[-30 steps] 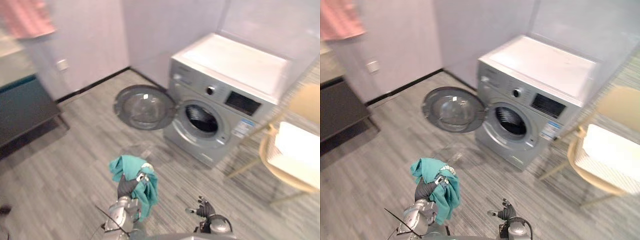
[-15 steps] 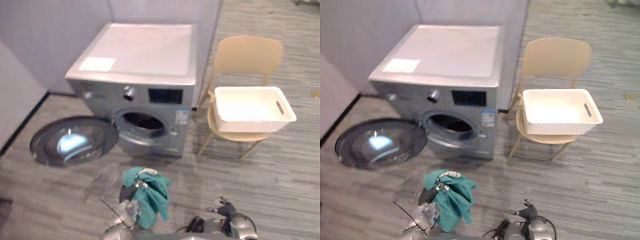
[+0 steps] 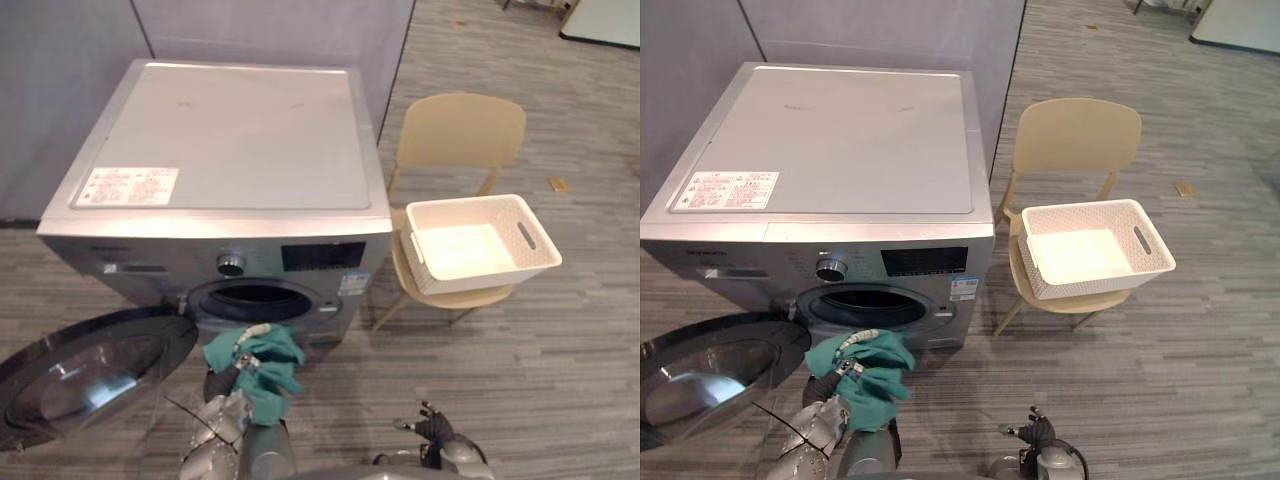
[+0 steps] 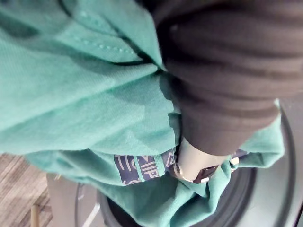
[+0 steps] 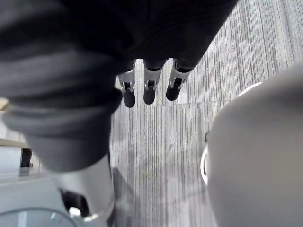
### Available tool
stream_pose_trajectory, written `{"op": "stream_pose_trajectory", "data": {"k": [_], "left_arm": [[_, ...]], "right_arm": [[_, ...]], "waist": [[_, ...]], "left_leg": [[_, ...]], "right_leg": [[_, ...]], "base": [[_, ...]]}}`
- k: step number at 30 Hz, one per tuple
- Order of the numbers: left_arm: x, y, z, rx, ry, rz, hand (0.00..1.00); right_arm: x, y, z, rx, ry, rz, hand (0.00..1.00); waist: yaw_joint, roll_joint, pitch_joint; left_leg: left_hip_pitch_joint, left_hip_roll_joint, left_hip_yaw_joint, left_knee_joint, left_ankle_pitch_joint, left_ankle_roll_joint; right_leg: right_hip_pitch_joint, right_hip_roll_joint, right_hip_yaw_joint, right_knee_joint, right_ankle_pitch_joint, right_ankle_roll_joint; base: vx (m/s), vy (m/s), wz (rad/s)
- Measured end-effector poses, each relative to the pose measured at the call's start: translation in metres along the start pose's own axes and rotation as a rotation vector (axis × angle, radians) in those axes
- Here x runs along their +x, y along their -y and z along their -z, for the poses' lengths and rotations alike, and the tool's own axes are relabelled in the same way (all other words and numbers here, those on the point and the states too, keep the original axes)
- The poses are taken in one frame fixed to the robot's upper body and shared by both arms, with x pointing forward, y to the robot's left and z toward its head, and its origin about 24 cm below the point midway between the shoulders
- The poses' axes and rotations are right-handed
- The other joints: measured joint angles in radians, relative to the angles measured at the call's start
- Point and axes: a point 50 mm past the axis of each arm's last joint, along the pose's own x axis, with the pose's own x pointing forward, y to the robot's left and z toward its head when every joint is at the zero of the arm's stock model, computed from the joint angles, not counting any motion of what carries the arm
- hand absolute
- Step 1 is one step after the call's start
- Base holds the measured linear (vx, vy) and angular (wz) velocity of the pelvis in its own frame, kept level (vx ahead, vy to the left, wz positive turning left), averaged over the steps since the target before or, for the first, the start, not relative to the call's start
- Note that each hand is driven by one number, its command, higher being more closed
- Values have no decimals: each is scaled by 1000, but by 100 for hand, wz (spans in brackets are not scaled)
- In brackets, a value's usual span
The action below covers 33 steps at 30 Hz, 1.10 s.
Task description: Pick up the laundry basket with both hands and put the clothes into the washing machine.
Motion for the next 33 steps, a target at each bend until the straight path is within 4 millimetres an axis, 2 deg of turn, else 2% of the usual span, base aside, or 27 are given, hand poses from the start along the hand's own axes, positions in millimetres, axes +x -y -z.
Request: {"op": "stream_pose_trajectory", "data": {"k": [1, 3, 4, 6, 7, 9, 10, 11, 12, 13, 14, 15, 16, 20, 22, 28, 30, 32, 33], "left_arm": [[3, 3, -5, -10, 20, 2, 100], [19, 28, -40, -93, 134, 29, 100], [22, 35, -50, -117, 164, 35, 100], [34, 66, -93, -196, 276, 80, 100], [35, 72, -100, -219, 290, 88, 100], [38, 96, -131, -335, 356, 119, 100], [38, 99, -138, -358, 374, 124, 100], [38, 104, -154, -434, 406, 122, 100], [37, 109, -162, -470, 421, 133, 100], [34, 118, -181, -565, 461, 148, 100], [30, 127, -202, -651, 504, 171, 100], [26, 130, -214, -697, 533, 185, 100], [17, 135, -238, -796, 589, 214, 100], [-11, 147, -290, -1042, 700, 308, 100], [-19, 146, -305, -1141, 727, 327, 100], [-57, 170, -355, -1325, 764, 489, 100], [-81, 184, -377, -1345, 796, 578, 100], [-104, 195, -389, -1343, 832, 663, 100], [-127, 209, -400, -1324, 862, 752, 100]], "right_arm": [[1, 1, -5, -6, 16, 3, 0], [6, 1, -39, -30, 108, 4, 0], [7, 0, -48, -44, 135, 3, 0], [7, -2, -83, -84, 243, 10, 0], [7, -4, -89, -89, 260, 9, 0], [3, -10, -110, -105, 343, 19, 0], [1, -13, -115, -112, 363, 15, 0], [-3, -19, -127, -95, 413, 6, 0], [-6, -21, -134, -74, 442, 6, 0], [-13, -25, -148, -39, 507, 18, 0], [-21, -30, -161, -15, 570, 17, 0], [-25, -33, -168, -5, 600, 17, 0], [-33, -38, -178, 19, 653, 20, 0], [-45, -39, -192, 78, 724, 56, 0], [-47, -39, -194, 94, 736, 68, 0], [-50, -26, -200, 131, 763, 104, 0], [-53, -19, -204, 165, 783, 118, 0], [-56, -17, -207, 183, 798, 120, 0], [-58, -16, -209, 190, 810, 119, 0]], "waist": [[-1, 0, 14], [-3, -16, 122], [-3, -25, 144], [-6, -47, 228], [-7, -56, 237], [-23, -81, 267], [-26, -89, 275], [-31, -103, 282], [-31, -106, 283], [-32, -107, 285], [-32, -114, 292], [-33, -120, 297], [-37, -132, 303], [-45, -142, 306], [-47, -142, 306], [-57, -143, 305], [-58, -144, 304], [-60, -145, 304], [-62, -145, 304]], "left_leg": [[-18, -3, 6, 14, -7, 6], [-100, -19, 23, 69, -26, 28], [-130, -23, 28, 85, -29, 32], [-251, -22, 32, 153, -44, 46], [-279, -22, 33, 164, -48, 46], [-371, -31, 22, 203, -49, 47], [-388, -30, 20, 212, -49, 47], [-431, -28, 18, 232, -49, 48], [-460, -24, 16, 248, -52, 53], [-525, -14, 9, 282, -56, 60], [-585, -1, 4, 315, -59, 65], [-612, 3, 0, 331, -61, 68], [-672, 7, -16, 365, -64, 73], [-834, 10, -61, 458, -63, 92], [-885, 10, -79, 490, -62, 96], [-1021, 28, -105, 521, -48, 88], [-1062, 45, -103, 510, -28, 88], [-1082, 51, -105, 505, -21, 89], [-1098, 52, -108, 495, -9, 91]], "right_leg": [[-34, -10, 12, 37, -14, 12], [-178, -59, 65, 171, -53, 22], [-216, -71, 75, 199, -64, 26], [-353, -96, 109, 290, -80, 33], [-385, -106, 113, 311, -84, 36], [-473, -128, 115, 366, -90, 36], [-490, -131, 114, 376, -90, 36], [-531, -139, 115, 404, -92, 34], [-559, -140, 115, 420, -94, 35], [-619, -141, 115, 456, -99, 35], [-675, -142, 116, 492, -105, 30], [-701, -143, 116, 512, -110, 33], [-753, -145, 114, 552, -122, 29], [-885, -171, 89, 676, -165, 20], [-926, -178, 82, 721, -183, 14], [-1061, -178, 78, 793, -204, -7], [-1102, -173, 71, 794, -199, -17], [-1123, -168, 67, 792, -195, -22], [-1137, -163, 61, 785, -189, -29]], "base": [[-125, 195, -49], [-219, 141, -43], [-253, 125, -36], [-290, 140, -19], [-282, 156, 2], [-184, 109, 16], [-132, 72, 9], [-96, 47, 1], [-117, 48, -2], [-117, 39, -4], [-112, 36, -6], [-98, 26, -4], [-82, 9, 2], [-34, -15, 13], [-10, -43, 7], [-67, -52, -4], [-77, -53, -10], [-42, -35, -9], [-28, -23, -10]]}}
